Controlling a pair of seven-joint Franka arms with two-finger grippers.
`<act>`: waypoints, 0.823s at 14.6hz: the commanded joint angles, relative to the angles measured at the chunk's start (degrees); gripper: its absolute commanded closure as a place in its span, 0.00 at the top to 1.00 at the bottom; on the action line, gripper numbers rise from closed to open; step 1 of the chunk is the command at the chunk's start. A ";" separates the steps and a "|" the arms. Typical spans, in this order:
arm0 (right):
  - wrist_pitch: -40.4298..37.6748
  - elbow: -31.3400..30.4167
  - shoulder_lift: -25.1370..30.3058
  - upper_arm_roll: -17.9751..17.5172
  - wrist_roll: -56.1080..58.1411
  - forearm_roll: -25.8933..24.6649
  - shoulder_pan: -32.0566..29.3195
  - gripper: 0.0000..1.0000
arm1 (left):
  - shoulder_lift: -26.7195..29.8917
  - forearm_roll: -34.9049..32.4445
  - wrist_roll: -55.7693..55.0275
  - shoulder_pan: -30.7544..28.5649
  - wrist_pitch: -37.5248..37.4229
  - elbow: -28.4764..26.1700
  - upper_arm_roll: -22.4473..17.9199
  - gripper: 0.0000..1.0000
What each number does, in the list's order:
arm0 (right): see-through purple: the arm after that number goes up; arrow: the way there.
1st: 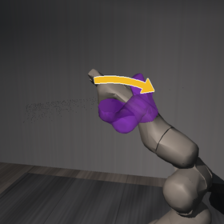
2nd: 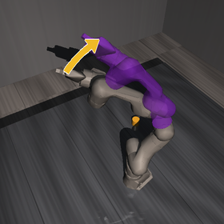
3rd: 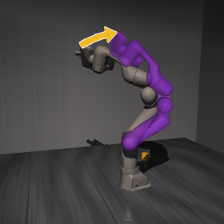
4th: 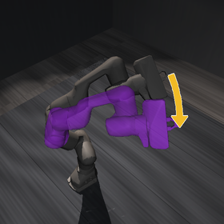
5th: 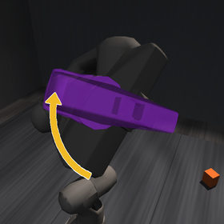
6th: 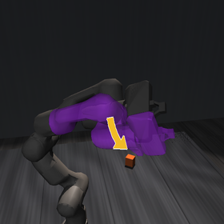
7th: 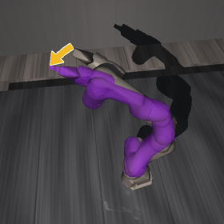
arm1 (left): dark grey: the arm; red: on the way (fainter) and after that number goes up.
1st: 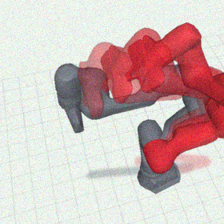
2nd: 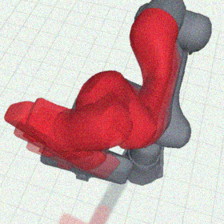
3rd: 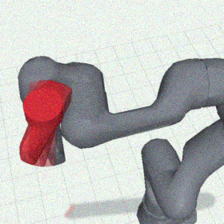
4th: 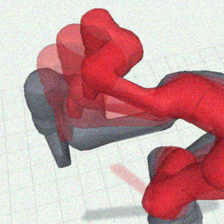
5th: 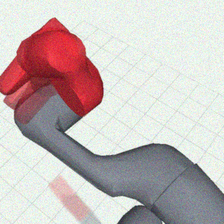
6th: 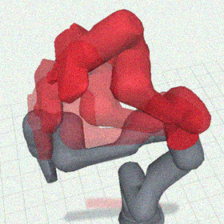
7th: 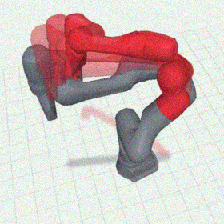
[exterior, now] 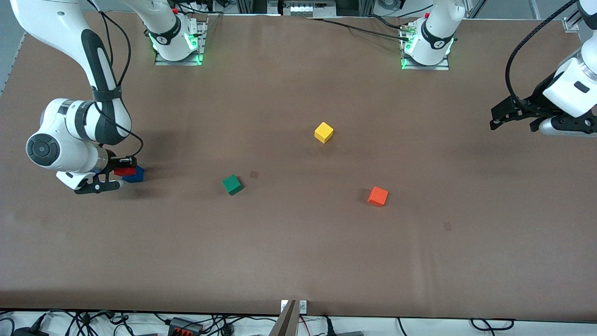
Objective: Pass red block to right arm, stack on blue
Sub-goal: 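Carry the red cube with the right gripper over the blue cube, then lower the red cube onto the blue cube and open the right gripper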
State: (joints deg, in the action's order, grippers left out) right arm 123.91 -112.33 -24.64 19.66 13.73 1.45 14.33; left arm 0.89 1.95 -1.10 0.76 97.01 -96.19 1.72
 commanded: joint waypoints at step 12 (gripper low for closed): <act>3.00 -2.20 0.73 -0.24 -1.60 -0.75 -0.53 0.00 | -2.20 -1.33 -0.92 0.12 -2.61 4.78 0.30 1.00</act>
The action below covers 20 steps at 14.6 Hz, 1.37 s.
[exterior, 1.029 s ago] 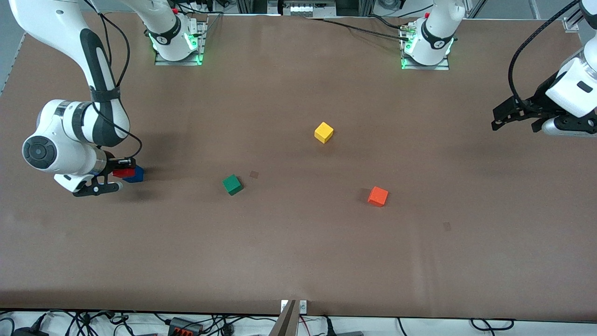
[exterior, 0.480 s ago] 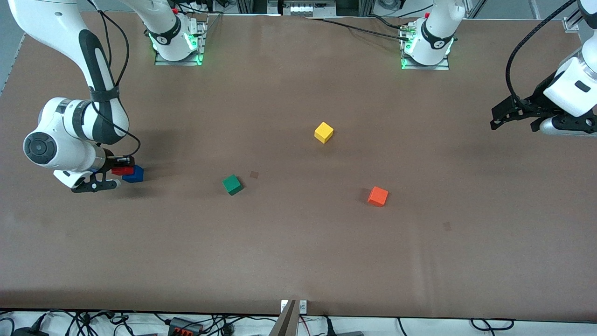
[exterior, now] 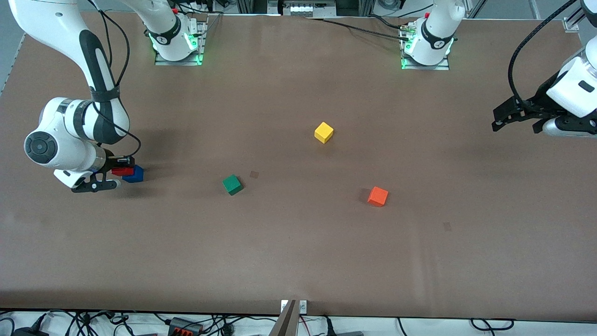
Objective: Pass red block to right arm, stack on blue
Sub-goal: 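Lower the red cube onto the blue cube and open the right gripper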
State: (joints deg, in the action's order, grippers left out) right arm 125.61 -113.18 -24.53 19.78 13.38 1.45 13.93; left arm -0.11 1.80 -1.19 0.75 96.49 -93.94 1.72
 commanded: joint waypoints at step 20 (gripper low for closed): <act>-2.01 2.86 2.91 -0.62 -3.27 0.40 0.58 1.00 | -1.21 -1.18 -0.83 0.13 -2.98 2.88 0.30 1.00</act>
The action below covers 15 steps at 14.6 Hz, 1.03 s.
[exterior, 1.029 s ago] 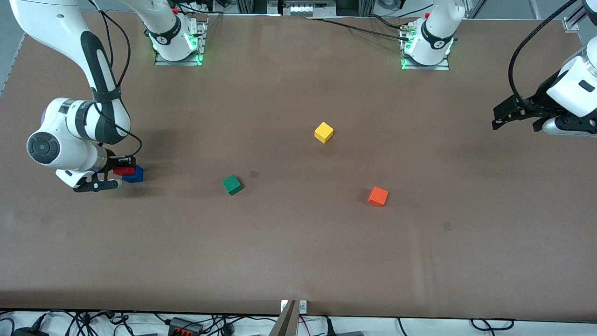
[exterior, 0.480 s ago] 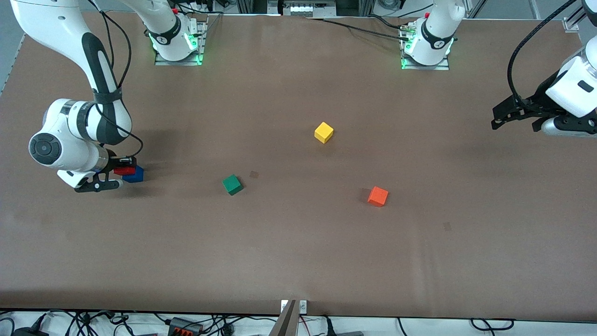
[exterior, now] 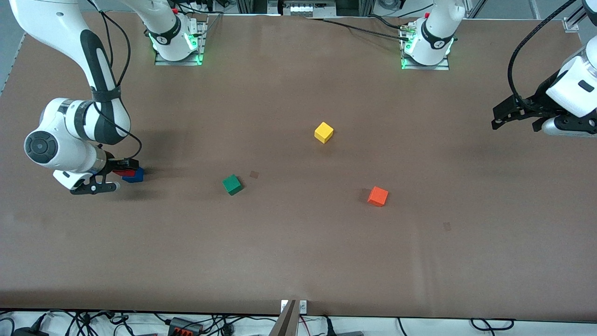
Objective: Pass red block to right arm, stack on blue
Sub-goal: 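Lower the red cube onto the blue cube and open the right gripper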
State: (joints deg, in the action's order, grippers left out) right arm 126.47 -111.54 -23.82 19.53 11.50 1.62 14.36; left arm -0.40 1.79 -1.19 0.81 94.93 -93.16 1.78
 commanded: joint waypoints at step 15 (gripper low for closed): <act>-41.57 34.38 7.29 -0.10 -5.43 0.05 -0.03 1.00 | -0.92 -1.09 -1.00 -0.02 -1.51 2.10 0.15 1.00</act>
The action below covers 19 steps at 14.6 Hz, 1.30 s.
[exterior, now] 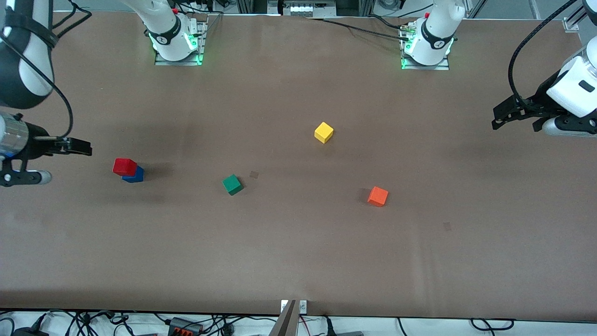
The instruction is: Pass red block to right arm, stack on blue
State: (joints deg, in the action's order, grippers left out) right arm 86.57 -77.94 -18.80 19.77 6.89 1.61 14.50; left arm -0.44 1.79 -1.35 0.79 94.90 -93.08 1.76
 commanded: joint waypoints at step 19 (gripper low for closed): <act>0.79 0.15 6.23 -15.73 -5.40 -0.73 -16.25 1.00 | -0.88 -1.09 -1.02 -0.08 -1.56 1.93 -0.27 1.00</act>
State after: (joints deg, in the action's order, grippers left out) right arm 86.58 -76.43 -13.51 5.90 2.94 1.51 -0.43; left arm -0.47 1.79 -1.73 0.64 94.77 -93.06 1.54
